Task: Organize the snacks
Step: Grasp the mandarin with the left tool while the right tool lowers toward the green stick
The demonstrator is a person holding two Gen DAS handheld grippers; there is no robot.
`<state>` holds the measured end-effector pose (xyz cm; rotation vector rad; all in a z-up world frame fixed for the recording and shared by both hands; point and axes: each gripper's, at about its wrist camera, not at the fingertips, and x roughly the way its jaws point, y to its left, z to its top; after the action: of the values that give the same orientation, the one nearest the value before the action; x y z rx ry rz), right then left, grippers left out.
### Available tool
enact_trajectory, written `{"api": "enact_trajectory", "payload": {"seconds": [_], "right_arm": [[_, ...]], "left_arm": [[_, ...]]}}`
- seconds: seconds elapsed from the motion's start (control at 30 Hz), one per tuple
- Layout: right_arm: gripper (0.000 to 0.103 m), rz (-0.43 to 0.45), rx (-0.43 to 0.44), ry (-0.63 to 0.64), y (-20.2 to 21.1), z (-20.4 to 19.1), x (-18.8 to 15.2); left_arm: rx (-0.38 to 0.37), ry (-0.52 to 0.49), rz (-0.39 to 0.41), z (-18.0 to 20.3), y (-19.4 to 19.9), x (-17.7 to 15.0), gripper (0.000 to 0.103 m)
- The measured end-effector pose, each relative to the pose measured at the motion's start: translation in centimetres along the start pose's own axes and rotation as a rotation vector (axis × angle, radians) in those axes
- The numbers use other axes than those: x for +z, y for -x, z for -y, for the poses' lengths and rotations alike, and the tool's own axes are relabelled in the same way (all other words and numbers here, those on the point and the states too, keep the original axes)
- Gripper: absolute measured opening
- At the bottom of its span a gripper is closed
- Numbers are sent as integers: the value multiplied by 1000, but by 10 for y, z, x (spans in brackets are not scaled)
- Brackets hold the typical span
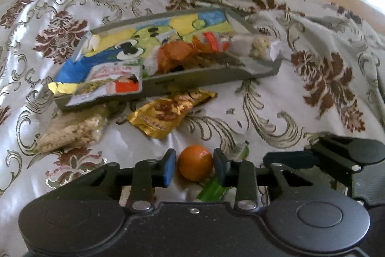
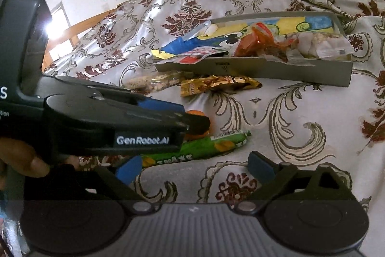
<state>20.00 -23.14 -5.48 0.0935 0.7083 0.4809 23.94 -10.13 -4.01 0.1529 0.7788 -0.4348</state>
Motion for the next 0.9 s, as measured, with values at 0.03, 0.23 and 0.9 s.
{"api": "enact_trajectory", "payload": {"seconds": [0.03,0.23,0.9], "right_arm": [[95,-3,-2,3,-1,0,0],[94,-13,-13,34,-3,-4,-1],[81,20,156,-153,-19,5,8]], "left_arm": [[9,4,-19,1,-3,0,39],[25,97,-40,-9,-11,-2,30],[162,542,22,-84,50,-53,30]]}}
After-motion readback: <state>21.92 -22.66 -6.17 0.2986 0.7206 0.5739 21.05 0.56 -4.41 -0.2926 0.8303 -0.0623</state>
